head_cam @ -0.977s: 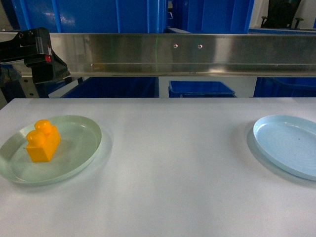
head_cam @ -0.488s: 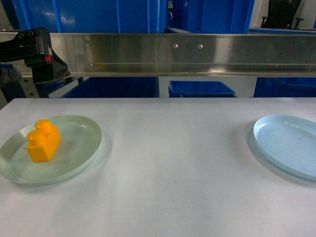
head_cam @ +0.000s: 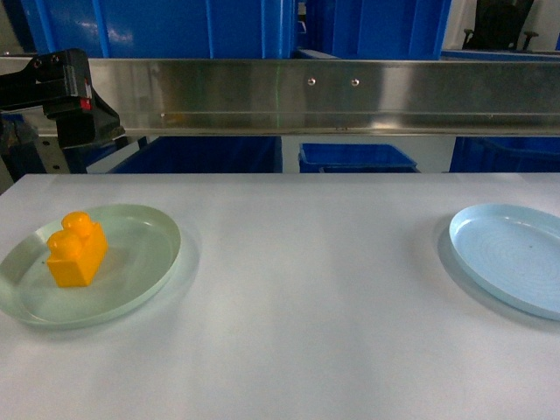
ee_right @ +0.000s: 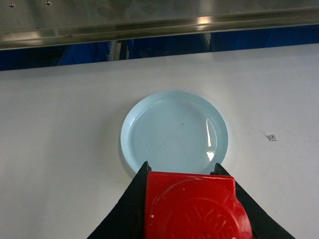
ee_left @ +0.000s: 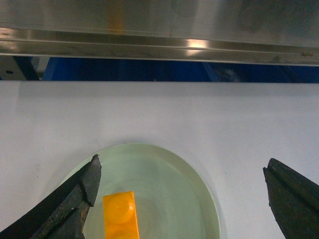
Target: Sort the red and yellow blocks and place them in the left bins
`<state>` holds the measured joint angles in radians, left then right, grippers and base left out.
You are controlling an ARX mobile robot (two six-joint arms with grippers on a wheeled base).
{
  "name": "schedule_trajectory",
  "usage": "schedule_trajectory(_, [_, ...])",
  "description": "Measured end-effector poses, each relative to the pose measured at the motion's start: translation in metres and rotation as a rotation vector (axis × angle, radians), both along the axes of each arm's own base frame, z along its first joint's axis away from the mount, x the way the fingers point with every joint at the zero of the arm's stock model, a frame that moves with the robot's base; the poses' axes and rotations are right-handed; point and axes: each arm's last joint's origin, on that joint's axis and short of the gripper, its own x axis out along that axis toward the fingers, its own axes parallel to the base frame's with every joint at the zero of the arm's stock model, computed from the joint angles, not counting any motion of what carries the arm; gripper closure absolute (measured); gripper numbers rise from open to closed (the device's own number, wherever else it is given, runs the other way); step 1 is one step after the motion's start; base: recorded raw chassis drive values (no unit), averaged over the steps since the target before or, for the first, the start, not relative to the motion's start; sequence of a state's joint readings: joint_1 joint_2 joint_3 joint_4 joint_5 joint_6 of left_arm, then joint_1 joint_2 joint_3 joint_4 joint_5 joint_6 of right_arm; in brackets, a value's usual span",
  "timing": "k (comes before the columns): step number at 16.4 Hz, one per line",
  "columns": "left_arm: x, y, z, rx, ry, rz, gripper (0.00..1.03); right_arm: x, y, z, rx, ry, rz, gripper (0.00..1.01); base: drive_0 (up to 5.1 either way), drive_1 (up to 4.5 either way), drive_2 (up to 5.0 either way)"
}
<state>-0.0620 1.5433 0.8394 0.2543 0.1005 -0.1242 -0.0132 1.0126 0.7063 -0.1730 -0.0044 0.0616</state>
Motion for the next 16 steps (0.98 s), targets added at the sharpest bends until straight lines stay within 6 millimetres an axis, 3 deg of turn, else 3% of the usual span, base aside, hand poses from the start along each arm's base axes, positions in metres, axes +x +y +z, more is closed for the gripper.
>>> schedule_trajectory(13, [0.002,0.001,-0.004,0.014,0.023,0.024,0.05,-0.002,0.001,0.003,-0.006,-0.014,0.009,0.74,0.0,0.00,0.0])
schedule_trajectory(15, [0.034,0.002,-0.015,0.037,0.085,0.037,0.05,-0.002,0.001,0.003,-0.006,-0.015,0.009,0.74,0.0,0.00,0.0])
schedule_trajectory(16, [0.053,0.001,-0.030,0.075,0.161,0.031,0.05,-0.002,0.001,0.003,-0.006,-0.014,0.009,0.74,0.0,0.00,0.0])
